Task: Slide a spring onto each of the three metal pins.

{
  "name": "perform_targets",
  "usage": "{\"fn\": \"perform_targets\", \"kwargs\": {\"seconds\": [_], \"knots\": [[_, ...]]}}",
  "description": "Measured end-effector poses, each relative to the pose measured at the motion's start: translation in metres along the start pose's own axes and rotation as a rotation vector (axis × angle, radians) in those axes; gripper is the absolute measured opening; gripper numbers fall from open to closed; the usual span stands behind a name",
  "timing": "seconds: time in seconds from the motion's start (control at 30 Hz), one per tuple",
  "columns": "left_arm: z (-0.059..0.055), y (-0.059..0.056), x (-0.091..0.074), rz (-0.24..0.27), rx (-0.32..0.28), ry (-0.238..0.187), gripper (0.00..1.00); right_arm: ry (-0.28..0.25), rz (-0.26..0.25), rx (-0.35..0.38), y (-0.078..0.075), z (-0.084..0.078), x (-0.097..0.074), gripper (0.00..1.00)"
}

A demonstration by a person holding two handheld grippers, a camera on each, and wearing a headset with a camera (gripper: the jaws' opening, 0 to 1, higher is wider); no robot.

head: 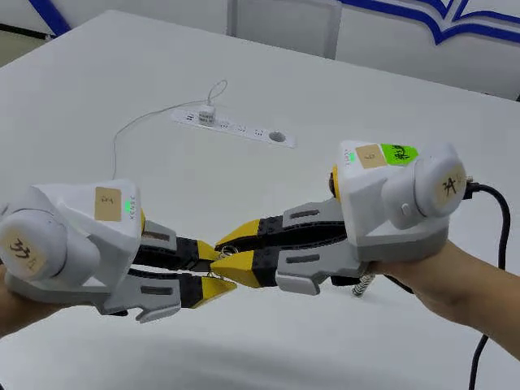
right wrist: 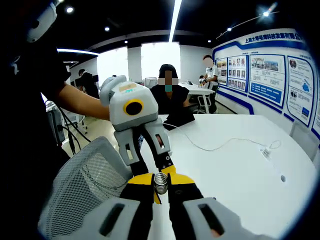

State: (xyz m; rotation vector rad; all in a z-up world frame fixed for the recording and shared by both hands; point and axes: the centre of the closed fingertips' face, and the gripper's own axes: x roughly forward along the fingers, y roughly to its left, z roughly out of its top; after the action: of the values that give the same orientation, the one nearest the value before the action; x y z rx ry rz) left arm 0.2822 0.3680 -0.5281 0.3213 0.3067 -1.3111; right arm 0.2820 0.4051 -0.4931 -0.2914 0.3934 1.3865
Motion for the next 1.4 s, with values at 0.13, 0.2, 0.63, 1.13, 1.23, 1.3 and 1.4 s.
{"fn": "perform_targets", "kwargs": {"seconds": [0.13,0.2,0.63,1.13,1.23,1.3,1.4], "knots": [[-0.002,0.005,-0.002,0.023,0.012,0.003,0.11,0.011,-0.005,0.000,-0.002,-0.001,0.003,0.10],[-0.004,0.007,-0.002,0.037,0.014,0.006,0.13,0.015,-0.011,-0.004,-0.004,-0.001,0.004,0.10],[-0.016,0.029,-0.015,0.159,-0.029,0.004,0.58,0.006,-0.090,0.011,-0.036,0.004,-0.005,0.11],[-0.032,0.047,-0.022,0.229,-0.075,0.030,0.82,0.029,-0.296,0.114,-0.100,-0.015,-0.015,0.11],[-0.033,0.048,-0.022,0.232,-0.082,0.028,0.85,0.047,-0.301,0.116,-0.104,-0.021,-0.011,0.11],[-0.034,0.049,-0.022,0.236,-0.090,0.028,0.87,0.062,-0.302,0.118,-0.108,-0.026,-0.006,0.11],[-0.038,0.052,-0.022,0.245,-0.103,0.041,0.90,0.089,-0.307,0.114,-0.112,-0.034,0.001,0.11]]}}
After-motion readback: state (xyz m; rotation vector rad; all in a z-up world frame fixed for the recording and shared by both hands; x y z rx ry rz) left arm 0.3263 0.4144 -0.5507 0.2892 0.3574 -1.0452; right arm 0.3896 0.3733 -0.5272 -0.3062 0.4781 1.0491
